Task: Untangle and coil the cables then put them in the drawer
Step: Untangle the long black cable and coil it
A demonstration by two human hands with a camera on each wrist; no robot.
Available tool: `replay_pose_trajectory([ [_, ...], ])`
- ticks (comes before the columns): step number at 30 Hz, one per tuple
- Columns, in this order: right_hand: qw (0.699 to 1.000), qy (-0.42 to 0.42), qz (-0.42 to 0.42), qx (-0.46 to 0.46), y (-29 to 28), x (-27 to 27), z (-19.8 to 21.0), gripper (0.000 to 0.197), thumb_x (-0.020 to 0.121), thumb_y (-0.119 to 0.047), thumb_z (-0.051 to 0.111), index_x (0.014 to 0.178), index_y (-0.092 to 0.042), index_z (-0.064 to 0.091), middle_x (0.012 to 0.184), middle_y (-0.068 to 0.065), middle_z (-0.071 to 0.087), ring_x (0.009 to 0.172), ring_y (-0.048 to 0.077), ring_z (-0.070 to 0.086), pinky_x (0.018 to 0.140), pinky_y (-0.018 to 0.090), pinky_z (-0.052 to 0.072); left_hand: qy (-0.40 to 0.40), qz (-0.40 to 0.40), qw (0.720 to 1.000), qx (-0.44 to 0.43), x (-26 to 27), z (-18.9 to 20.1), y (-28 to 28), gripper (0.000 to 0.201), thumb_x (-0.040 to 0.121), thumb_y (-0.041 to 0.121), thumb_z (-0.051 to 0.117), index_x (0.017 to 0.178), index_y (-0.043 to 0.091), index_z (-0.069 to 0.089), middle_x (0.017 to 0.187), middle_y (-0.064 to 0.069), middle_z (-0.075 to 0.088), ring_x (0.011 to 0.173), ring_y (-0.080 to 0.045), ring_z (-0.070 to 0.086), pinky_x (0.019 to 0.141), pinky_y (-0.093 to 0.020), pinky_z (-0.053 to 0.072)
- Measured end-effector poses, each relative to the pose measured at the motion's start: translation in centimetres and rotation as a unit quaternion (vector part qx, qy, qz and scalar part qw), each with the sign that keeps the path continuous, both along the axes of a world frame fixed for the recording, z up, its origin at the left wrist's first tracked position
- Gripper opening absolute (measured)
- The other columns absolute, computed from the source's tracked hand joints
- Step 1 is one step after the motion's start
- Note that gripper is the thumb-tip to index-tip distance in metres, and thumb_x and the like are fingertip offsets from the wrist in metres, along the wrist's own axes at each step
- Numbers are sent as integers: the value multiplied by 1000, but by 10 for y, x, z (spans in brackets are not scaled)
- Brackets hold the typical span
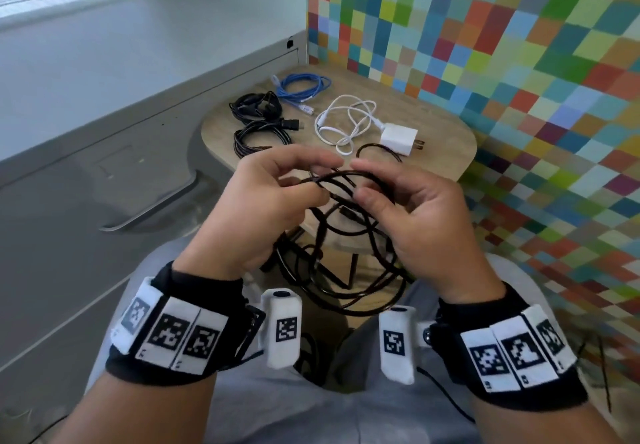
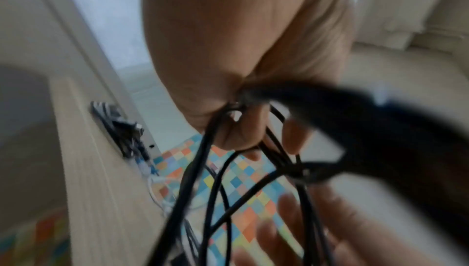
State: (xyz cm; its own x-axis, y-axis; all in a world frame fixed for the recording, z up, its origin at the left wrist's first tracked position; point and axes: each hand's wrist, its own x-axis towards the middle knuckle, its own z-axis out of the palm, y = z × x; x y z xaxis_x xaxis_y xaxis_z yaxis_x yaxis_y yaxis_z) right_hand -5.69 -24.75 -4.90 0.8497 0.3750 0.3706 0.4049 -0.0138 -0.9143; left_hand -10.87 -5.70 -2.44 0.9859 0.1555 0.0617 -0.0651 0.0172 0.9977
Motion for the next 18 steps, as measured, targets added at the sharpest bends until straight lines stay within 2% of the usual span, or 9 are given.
replay_pose_trajectory([
  [2,999,22,-37,26,-1,0,2,25,95,-10,72,109,-30,79,79,-7,76,77,12,71,78,32,62,-6,-56,990,-126,-2,2,1,39,76,-8,57,108,7,74,104,-11,64,68,-19,48,48,-21,39],
  [4,993,74,-46,73,-6,2,4,20,95,-17,69,104,-30,81,64,-4,65,64,17,63,68,44,64,-14,-93,976,-196,-5,6,4,45,75,-11,50,112,4,70,108,-12,63,78,-18,55,59,-23,52],
  [5,989,100,-43,102,-8,3,6,18,95,-18,68,104,-27,81,62,-1,61,61,17,60,62,44,63,-20,-104,972,-211,-6,6,5,47,75,-13,49,114,4,69,111,-13,64,83,-18,57,67,-26,57],
  [8,972,154,-46,173,-10,8,10,17,102,-10,60,103,-17,75,64,3,55,56,17,52,48,35,57,-29,-104,975,-196,-7,2,7,49,74,-18,52,116,4,67,118,-14,64,103,-23,63,92,-39,60],
  [10,963,170,-63,202,-11,9,14,24,104,-8,56,97,-20,75,65,3,53,54,21,48,44,30,53,-24,-91,984,-153,-6,-2,4,41,76,-13,63,112,6,68,117,-12,67,113,-26,61,103,-49,55],
  [11,960,172,-72,208,-11,9,15,28,104,-9,56,92,-24,76,65,3,53,53,23,46,43,29,51,-21,-87,988,-127,-6,-3,3,34,76,-6,71,106,10,70,113,-10,68,111,-25,62,105,-52,51],
  [13,958,170,-91,212,-11,9,17,35,104,-11,56,85,-30,78,66,2,55,53,25,46,41,27,50,-13,-73,995,-68,-5,-4,2,19,74,16,82,90,18,71,99,-12,66,94,-25,62,98,-51,52],
  [15,959,158,-103,212,-11,9,18,41,105,-11,56,81,-34,78,66,0,58,54,25,47,42,26,50,-2,-56,998,11,-4,-3,0,22,74,37,82,80,20,69,87,-25,62,85,-32,61,84,-47,54],
  [18,963,136,-100,211,-11,10,15,41,106,-10,55,82,-34,77,69,2,60,51,23,52,47,30,53,9,-64,995,73,-5,-4,-3,40,81,42,81,85,4,69,87,-35,64,78,-44,65,71,-35,59],
])
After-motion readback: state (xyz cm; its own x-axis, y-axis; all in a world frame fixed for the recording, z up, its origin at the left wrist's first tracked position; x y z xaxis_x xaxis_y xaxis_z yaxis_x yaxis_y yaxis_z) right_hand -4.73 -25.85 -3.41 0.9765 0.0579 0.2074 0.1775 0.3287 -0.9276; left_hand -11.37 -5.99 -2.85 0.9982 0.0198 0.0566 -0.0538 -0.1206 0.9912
